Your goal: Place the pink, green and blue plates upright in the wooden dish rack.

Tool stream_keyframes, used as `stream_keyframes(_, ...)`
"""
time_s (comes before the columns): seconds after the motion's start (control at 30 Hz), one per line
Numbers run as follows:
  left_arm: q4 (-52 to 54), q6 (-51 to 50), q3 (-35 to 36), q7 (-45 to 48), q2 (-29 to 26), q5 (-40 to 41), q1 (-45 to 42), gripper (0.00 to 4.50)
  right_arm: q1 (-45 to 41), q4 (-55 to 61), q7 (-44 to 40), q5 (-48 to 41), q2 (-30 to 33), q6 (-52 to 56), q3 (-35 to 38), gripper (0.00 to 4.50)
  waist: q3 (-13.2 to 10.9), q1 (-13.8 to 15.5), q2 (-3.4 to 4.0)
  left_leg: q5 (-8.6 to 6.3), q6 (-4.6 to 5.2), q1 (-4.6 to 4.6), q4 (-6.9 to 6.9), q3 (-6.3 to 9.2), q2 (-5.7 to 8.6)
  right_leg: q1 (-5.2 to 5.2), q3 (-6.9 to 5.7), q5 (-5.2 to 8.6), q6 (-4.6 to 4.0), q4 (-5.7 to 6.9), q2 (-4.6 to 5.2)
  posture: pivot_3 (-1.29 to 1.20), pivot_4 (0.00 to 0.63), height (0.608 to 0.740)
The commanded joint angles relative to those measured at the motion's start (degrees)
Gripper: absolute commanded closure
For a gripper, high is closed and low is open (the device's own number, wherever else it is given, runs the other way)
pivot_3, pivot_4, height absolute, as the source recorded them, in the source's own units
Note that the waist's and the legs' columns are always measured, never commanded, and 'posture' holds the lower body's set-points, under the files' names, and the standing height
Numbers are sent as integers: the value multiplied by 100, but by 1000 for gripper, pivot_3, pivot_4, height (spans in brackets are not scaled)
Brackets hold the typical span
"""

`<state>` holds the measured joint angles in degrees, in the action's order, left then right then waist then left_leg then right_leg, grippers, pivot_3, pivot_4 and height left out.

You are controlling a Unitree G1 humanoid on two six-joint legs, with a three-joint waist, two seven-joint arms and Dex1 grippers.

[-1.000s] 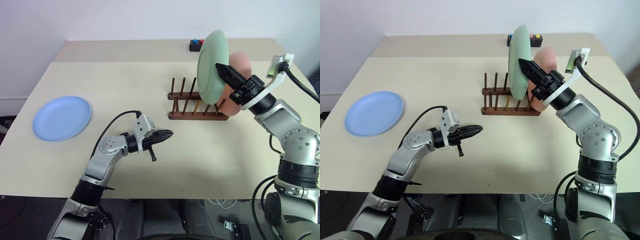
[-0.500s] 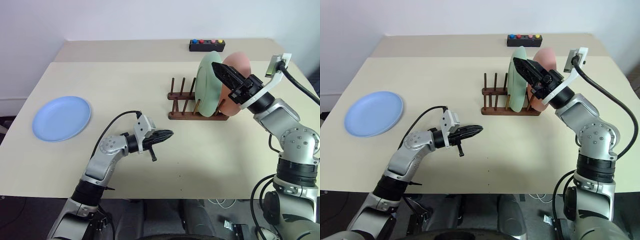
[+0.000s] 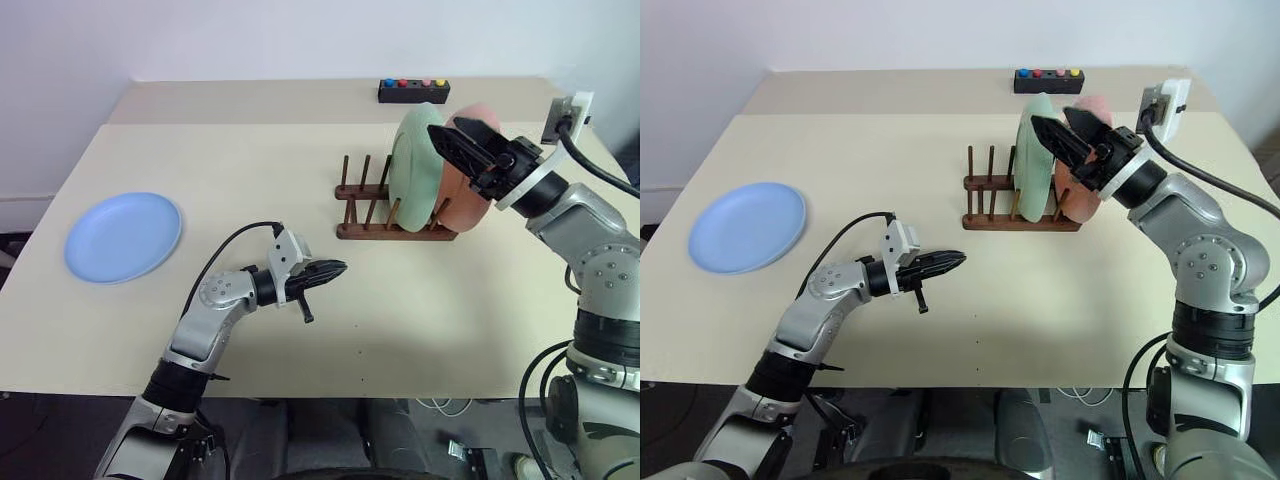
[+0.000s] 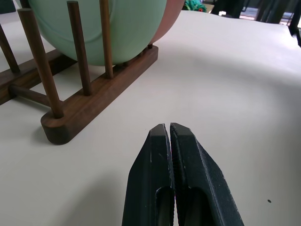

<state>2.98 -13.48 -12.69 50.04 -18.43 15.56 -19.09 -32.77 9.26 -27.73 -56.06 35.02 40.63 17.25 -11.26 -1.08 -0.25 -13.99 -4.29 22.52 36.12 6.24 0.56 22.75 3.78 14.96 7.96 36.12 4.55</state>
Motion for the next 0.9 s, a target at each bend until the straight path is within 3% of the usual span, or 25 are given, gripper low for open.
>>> stream_keyframes(0.03,137,55,-21,16,17,9,-50,4404,-174,248,-228,120,172,-174,128,493,0,5,0,0,0,0,0,0,0,0,0,0,0,0,0,0,150,734)
stream_keyframes(0.27,211,64,128,-39,-62,41,-15,4404,-419,723,-770,237,458,-384,120,493,0,-5,0,0,0,1,0,0,0,1,0,0,0,-1,0,0,150,734)
stream_keyframes(0.43,631,-279,1396,-706,-399,518,66,4404,-459,1309,-1281,1517,764,-800,-1177,493,-2,-50,-1,0,0,1,-8,0,-6,11,-1,0,-1,2,-3,0,150,734)
stream_keyframes(0.53,661,-458,2030,-1090,-530,735,45,3634,-463,1186,-1401,2256,728,-1194,-1699,454,-4,-48,-4,0,0,2,-2,-2,-5,8,-1,0,0,0,-1,0,150,734)
stream_keyframes(0.63,518,-606,3019,-1868,-862,698,47,2251,-577,974,-1584,2853,420,-1630,-2315,454,-11,-30,-15,0,0,5,-1,-3,-4,9,-1,0,1,-2,1,0,150,734)
stream_keyframes(0.77,362,-925,3538,-2829,-1136,345,-40,159,-625,851,-1752,3109,148,-1867,-2506,454,-12,-14,-17,0,-1,8,-6,0,-4,16,-2,0,1,-1,1,0,150,734)
stream_keyframes(0.9,-422,-1678,4003,-4188,-1553,-265,-386,66,-617,784,-1921,3171,-46,-1931,-2541,454,-16,23,-26,0,-1,10,-2,4,-2,13,-7,-1,1,0,1,0,150,734)
